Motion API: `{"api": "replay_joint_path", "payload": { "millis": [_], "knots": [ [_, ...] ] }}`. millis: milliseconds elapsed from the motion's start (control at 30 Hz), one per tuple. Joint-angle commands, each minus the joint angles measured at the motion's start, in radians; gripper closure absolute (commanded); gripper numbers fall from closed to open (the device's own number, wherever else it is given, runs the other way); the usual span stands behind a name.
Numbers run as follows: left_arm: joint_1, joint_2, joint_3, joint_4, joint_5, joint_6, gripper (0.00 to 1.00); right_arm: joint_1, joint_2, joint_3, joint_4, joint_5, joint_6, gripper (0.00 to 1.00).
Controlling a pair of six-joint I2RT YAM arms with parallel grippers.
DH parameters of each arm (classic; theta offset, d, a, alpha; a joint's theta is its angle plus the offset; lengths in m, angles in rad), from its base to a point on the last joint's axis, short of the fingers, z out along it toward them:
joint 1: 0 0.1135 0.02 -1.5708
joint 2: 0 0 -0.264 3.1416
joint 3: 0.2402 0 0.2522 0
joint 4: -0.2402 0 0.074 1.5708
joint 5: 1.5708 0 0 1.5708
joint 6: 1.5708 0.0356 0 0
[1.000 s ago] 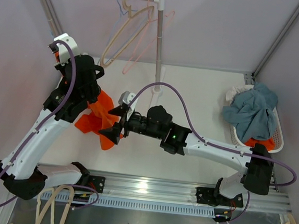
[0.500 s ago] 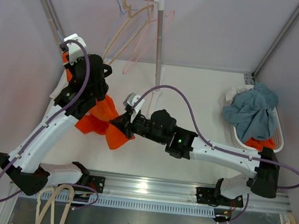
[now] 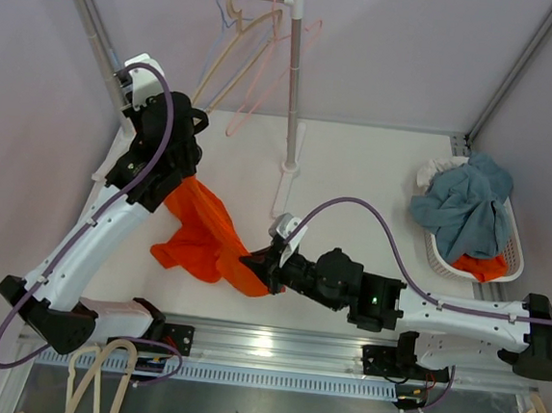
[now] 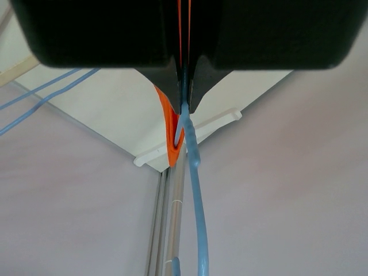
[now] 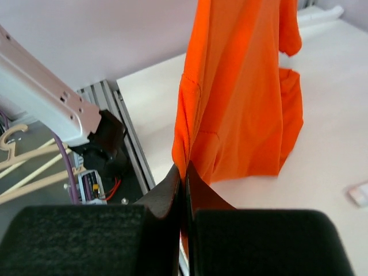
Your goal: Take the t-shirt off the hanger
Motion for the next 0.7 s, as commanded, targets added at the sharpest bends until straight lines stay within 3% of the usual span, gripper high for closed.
{"api": "replay_joint_path", "payload": {
  "millis": [0,233,400,433,500,533,667],
  "knots": [
    [0.030,-0.008,0.068,0.099,0.006,0.046,0.99,0.080,-0.069,-0.081,-0.069,0.035,0.085,1.00],
    [0.030,-0.016,0.085,0.148,0.005,0.101,0.99,0.093,-0.103,-0.141,-0.081,0.081,0.098,1.00],
    [0.035,-0.011,0.084,0.257,0.003,0.228,0.99,0.096,-0.147,-0.149,-0.113,0.105,0.099,1.00],
    [0.032,-0.011,0.100,0.228,0.014,0.220,0.99,0.093,-0.151,-0.155,-0.109,0.110,0.102,1.00],
    [0.023,-0.011,0.137,0.091,0.043,0.068,0.99,0.088,-0.129,-0.144,-0.086,0.119,0.102,1.00],
    [0.009,-0.010,0.207,-0.071,0.065,0.012,0.99,0.073,-0.078,-0.129,-0.081,0.116,0.096,1.00],
    [-0.046,-0.033,0.318,-0.370,0.172,-0.230,0.99,0.016,0.071,-0.037,-0.005,0.101,0.075,1.00]
  ]
}}
